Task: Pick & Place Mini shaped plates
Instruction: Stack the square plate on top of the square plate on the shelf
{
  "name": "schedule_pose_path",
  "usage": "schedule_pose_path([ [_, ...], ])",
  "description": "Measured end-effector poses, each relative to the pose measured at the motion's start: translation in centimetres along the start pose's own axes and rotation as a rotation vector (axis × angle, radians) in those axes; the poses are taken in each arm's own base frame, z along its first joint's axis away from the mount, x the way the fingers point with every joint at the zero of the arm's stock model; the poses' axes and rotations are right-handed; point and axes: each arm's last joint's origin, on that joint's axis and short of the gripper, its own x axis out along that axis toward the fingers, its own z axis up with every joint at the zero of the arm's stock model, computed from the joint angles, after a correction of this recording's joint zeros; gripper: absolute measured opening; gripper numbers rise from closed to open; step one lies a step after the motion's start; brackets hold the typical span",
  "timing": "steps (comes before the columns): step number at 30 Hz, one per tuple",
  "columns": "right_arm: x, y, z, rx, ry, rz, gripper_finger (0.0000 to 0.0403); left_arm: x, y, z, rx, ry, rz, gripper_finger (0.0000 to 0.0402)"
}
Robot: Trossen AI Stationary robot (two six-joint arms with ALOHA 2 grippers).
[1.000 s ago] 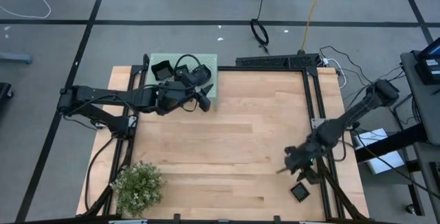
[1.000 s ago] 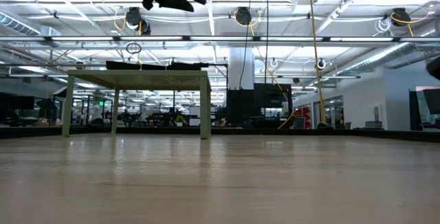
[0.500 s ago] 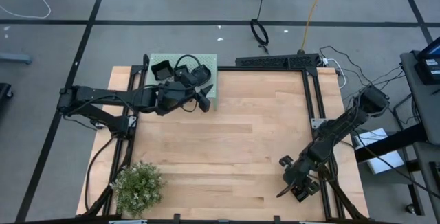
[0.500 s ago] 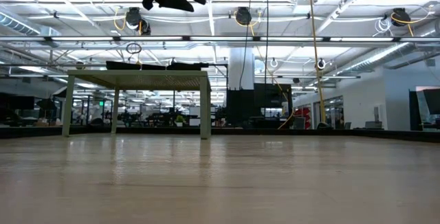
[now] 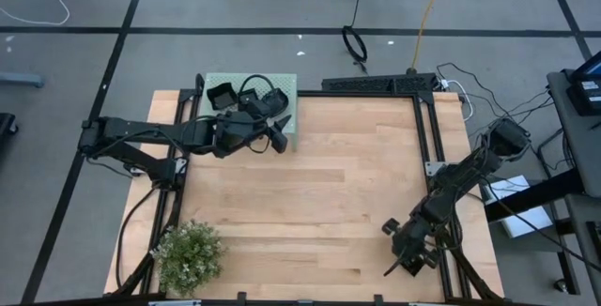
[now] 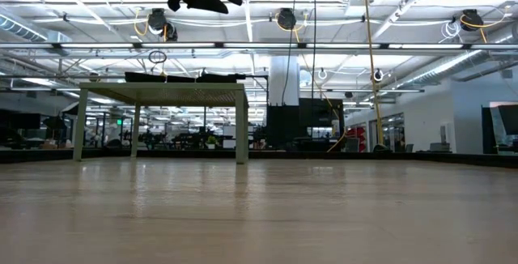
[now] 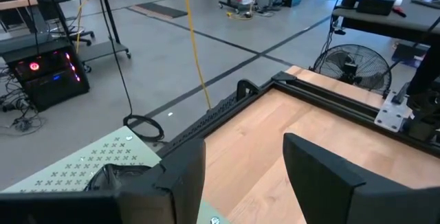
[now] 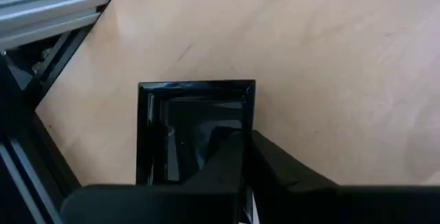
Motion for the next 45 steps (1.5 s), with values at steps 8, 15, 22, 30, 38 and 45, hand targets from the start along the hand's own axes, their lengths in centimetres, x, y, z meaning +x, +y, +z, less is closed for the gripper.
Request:
schedule_pose_path([
  [8, -2.3, -0.2, 0.4, 0.016, -0.112, -0.049, 0.0001, 0.0, 0.0, 0.0, -0.001, 0.000, 0.000, 0.0200],
  [15, -5.4, -3.2, 0.9, 0.147, -0.286, -0.313, 0.0001, 0.0, 0.0, 0.1, 0.032, -0.012, -0.003, 0.0200],
  [22, -6.9, -9.9, 0.9, 0.287, -0.393, -0.514, 0.0001, -0.5, -0.9, 0.8, 0.219, -0.083, -0.034, 0.0200],
  [30, -9.2, -20.7, 3.0, 0.458, -0.496, -0.626, 0.0001, -0.9, -1.4, 0.7, 0.276, -0.091, -0.055, 0.0200],
  [38, -9.9, -28.4, 7.6, 0.630, -0.613, -0.564, 0.0000, -1.1, -1.3, 0.7, 0.283, -0.088, -0.055, 0.0200],
  [45, -9.7, -30.4, 8.4, 0.819, -0.672, -0.525, 0.0003, -1.7, -0.8, 0.9, 0.316, -0.075, -0.055, 0.0200],
])
